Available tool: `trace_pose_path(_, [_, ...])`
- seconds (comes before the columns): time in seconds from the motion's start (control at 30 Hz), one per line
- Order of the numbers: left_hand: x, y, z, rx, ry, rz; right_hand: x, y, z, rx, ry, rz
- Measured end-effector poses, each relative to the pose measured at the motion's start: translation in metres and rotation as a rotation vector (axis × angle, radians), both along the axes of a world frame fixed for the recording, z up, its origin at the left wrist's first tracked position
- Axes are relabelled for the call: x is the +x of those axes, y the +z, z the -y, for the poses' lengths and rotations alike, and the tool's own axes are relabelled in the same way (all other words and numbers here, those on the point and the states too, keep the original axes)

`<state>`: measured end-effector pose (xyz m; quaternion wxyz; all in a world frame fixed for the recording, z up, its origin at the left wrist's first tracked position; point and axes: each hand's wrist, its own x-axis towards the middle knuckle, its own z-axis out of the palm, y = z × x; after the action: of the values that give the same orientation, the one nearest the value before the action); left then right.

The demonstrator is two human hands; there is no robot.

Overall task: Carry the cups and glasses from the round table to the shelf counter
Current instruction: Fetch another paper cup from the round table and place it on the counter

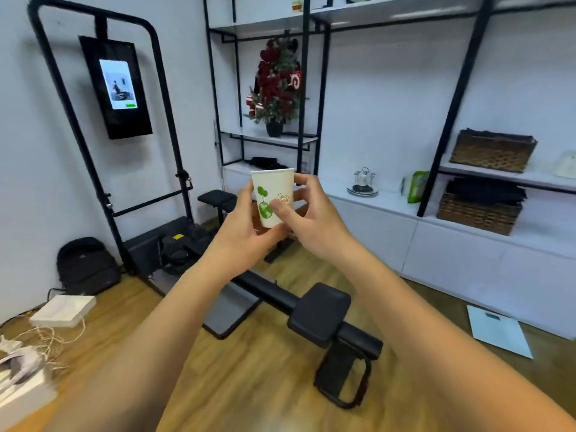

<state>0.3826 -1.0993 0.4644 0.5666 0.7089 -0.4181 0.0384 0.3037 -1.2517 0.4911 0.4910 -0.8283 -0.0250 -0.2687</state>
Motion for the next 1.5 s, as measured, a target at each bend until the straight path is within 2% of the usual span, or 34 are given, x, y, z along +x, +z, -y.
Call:
trace_pose_path(0.27, [-0.006,-0.029,0.171,0.027,-0.135,-0.056,-0.037,-0.026,0.155,0.058,-0.148,-0.061])
trace_pose_path(0.47, [0.007,-0.055,0.299,0.041,-0.242,-0.109,-0.028,-0.055,0.277,0.079,-0.228,-0.108])
trace_pose_path(0.7, [0.053,-0.071,0.446,0.049,-0.271,-0.165,0.018,-0.063,0.416,0.085,-0.289,-0.148])
trace_pose_path(1.03, [0.125,-0.088,0.610,0.116,-0.260,-0.102,0.088,-0.081,0.581,0.115,-0.338,-0.169])
trace_pose_path(1.27, [0.178,-0.108,0.730,0.116,-0.193,-0.101,0.158,-0.099,0.710,0.095,-0.272,-0.168])
trace_pose_path(1.5, [0.239,-0.107,0.858,0.135,-0.099,-0.099,0.239,-0.093,0.848,0.089,-0.165,-0.202])
